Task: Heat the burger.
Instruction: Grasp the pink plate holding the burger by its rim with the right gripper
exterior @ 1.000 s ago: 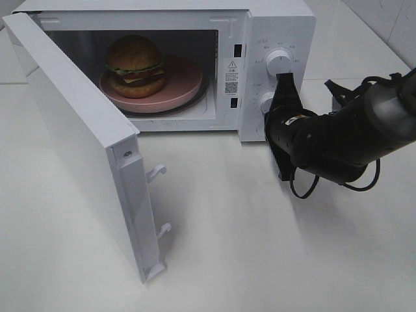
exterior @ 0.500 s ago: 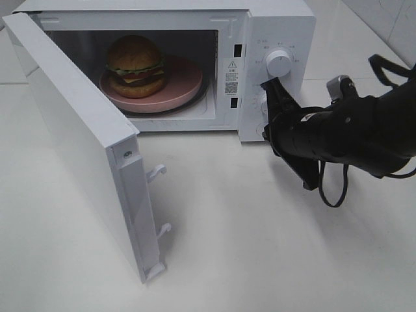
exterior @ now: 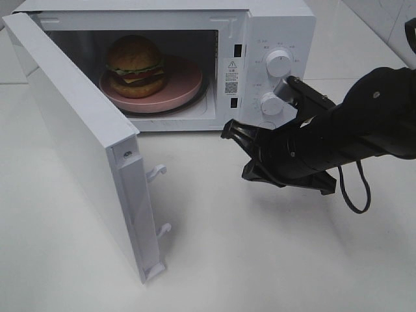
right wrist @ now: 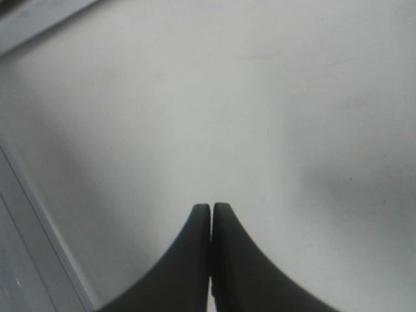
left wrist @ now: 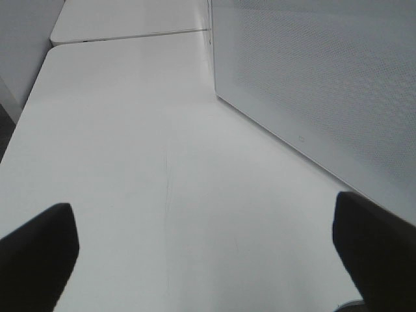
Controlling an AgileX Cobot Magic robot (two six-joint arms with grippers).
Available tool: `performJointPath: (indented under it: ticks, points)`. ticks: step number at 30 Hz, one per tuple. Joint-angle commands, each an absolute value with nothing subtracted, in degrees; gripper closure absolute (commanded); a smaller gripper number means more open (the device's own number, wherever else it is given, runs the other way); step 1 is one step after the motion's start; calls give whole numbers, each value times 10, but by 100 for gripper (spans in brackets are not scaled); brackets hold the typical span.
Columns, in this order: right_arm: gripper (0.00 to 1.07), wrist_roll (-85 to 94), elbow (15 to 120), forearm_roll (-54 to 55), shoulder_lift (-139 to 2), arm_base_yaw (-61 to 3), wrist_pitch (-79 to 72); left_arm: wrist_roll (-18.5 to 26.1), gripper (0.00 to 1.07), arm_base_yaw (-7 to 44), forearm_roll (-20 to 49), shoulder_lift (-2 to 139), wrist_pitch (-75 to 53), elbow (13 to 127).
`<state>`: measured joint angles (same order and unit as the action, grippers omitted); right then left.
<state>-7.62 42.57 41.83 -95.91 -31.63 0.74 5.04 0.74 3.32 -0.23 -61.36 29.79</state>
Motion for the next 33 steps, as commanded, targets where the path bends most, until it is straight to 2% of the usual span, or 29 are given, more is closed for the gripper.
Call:
performJointPath:
  ticks: [1,2,9,15,19,23,33]
  points:
    - [107,-50,455,331,-952,-313,119,50,6,5,33,-13,-612,296]
    - [107,-50,455,331,-952,-313,119,50,6,5,33,-13,-612,296]
    - [107,-48,551,149,-952,-313,327,50,6,5,33,-13,-612,296]
    - [107,24,609,66,-952,-313,446,50,6,5,33,-13,-612,296]
    - [106,98,631,50,-952,-313,495,50,6,5,33,-13,-612,296]
    - [105,255,660,47,-952,-313,550,50,6,5,33,-13,-612,296]
    - [104,538,676,23,-952,-313,567,50,6,5,33,-13,-612,296]
